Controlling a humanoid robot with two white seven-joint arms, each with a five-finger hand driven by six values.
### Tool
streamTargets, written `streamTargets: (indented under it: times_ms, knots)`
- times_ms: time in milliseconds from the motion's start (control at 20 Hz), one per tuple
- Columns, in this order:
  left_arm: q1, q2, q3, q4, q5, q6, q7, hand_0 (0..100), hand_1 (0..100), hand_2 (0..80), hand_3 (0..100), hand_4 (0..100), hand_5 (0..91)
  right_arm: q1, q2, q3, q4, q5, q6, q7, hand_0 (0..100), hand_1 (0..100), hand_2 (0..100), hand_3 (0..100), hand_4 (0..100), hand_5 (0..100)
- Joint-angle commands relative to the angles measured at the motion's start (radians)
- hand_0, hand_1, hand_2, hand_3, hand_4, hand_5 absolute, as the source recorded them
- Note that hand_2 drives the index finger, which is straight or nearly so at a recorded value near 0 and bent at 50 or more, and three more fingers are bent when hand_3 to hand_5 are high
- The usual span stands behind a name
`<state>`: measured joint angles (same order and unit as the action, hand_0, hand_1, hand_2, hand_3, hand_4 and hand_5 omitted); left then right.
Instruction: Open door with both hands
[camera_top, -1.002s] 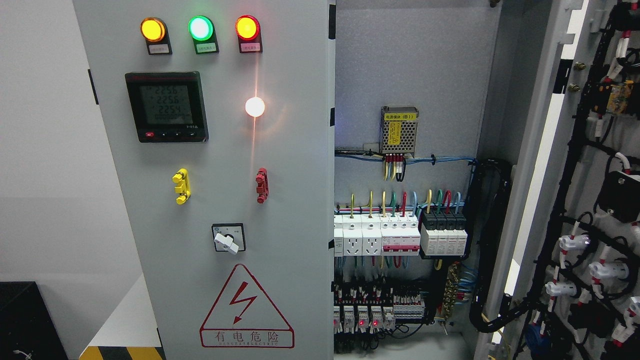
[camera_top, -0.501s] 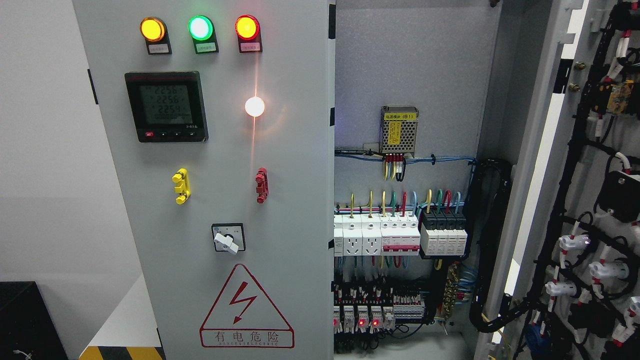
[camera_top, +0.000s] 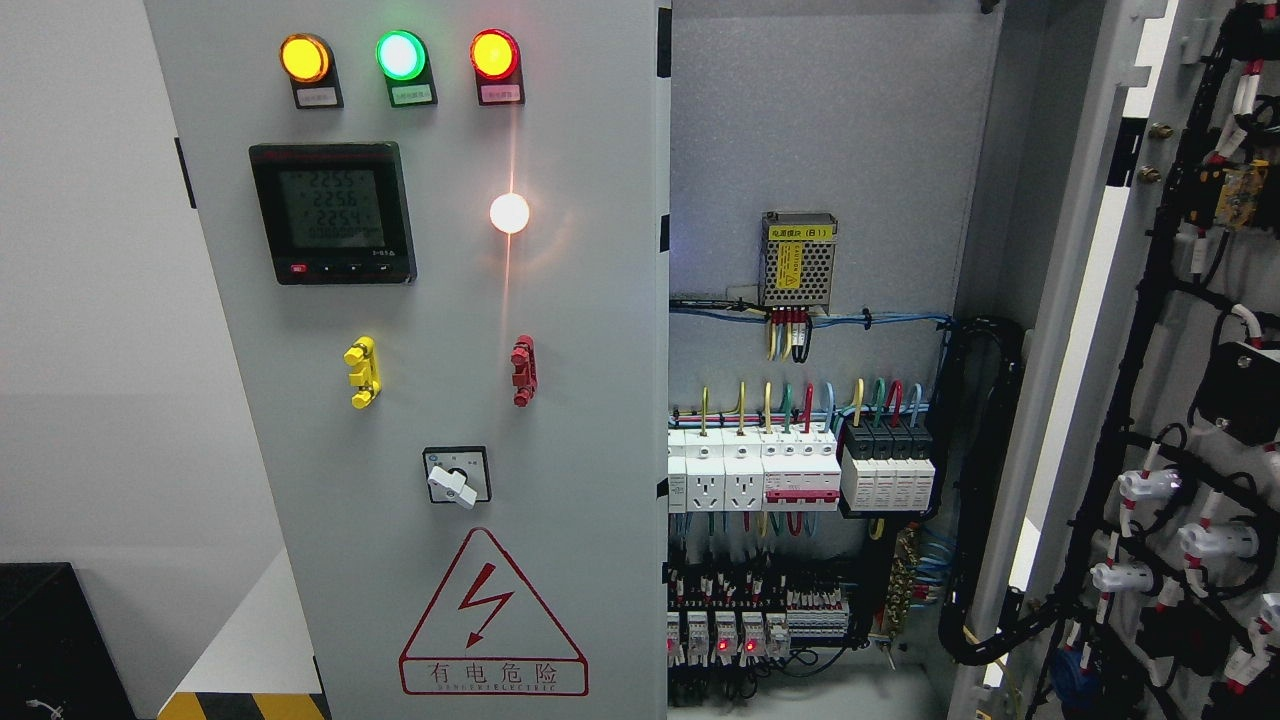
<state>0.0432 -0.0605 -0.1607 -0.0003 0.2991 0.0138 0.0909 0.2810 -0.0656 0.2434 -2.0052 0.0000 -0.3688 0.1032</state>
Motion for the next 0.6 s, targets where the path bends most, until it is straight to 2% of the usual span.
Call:
streamTargets:
  times_ms: [0,150,351,551]
  knots:
    - [0.000,-0.002,-0.003,0.002,-0.001,-0.008,0.004,0,0,0.0,0,0,0.0,-0.117,0.029,0.020,-0.020,-0.032,0.085,0.000,19,0,0,0,0,0]
    - [0.000,-0.002,-0.005,0.003,-0.003,-0.008,0.010,0,0,0.0,0,0,0.0,-0.163,0.043,0.045,-0.020,-0.034,0.178,0.000,19,0,0,0,0,0]
    - [0.001,-0.002,-0.005,0.005,-0.005,-0.008,0.013,0,0,0.0,0,0,0.0,-0.262,0.063,0.042,-0.013,-0.035,0.278,0.000,19,0,0,0,0,0]
    - [0.004,-0.004,-0.007,0.005,-0.009,-0.009,0.032,0,0,0.0,0,0,0.0,-0.361,0.063,0.028,0.016,-0.148,0.363,-0.002,19,0,0,0,0,0]
